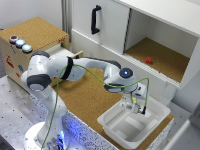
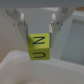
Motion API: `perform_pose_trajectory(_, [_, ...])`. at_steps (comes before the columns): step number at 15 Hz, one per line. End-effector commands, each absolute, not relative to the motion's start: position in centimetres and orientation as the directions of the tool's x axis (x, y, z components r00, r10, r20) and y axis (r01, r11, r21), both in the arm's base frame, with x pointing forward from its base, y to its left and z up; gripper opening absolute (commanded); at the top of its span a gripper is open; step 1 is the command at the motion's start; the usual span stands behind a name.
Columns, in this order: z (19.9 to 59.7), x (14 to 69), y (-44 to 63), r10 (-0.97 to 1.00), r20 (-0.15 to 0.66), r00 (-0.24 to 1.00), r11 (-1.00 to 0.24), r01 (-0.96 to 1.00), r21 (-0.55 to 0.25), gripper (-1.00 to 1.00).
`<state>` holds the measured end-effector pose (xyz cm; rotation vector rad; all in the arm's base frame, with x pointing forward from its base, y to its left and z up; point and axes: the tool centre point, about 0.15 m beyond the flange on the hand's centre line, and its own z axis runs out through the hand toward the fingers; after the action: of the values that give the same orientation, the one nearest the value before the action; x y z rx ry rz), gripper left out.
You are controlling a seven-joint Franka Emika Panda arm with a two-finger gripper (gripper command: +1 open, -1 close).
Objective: Put the yellow object inside the right cabinet
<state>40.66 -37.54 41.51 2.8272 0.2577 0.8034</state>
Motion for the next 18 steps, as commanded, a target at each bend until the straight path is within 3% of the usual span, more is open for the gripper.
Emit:
perform_pose_trajectory(1, [46.5,49.0,-39.3,0.158,0.517,0.841,-0.981,0.073,0.181,-1.00])
perform_pose_trajectory(9, [53.5,55.5,-36.3,0.045,0.546,0.837,-0.987,-0.047,0.155,-1.00])
perform_pose_trajectory(15, [52.9,59.1,-33.6,-0.052,0.530,0.846,-0.995,-0.092,0.049,-1.00])
perform_pose_trajectory(18, [52.0,61.3,-33.6,-0.044,0.528,0.848,-0.995,-0.087,0.056,-1.00])
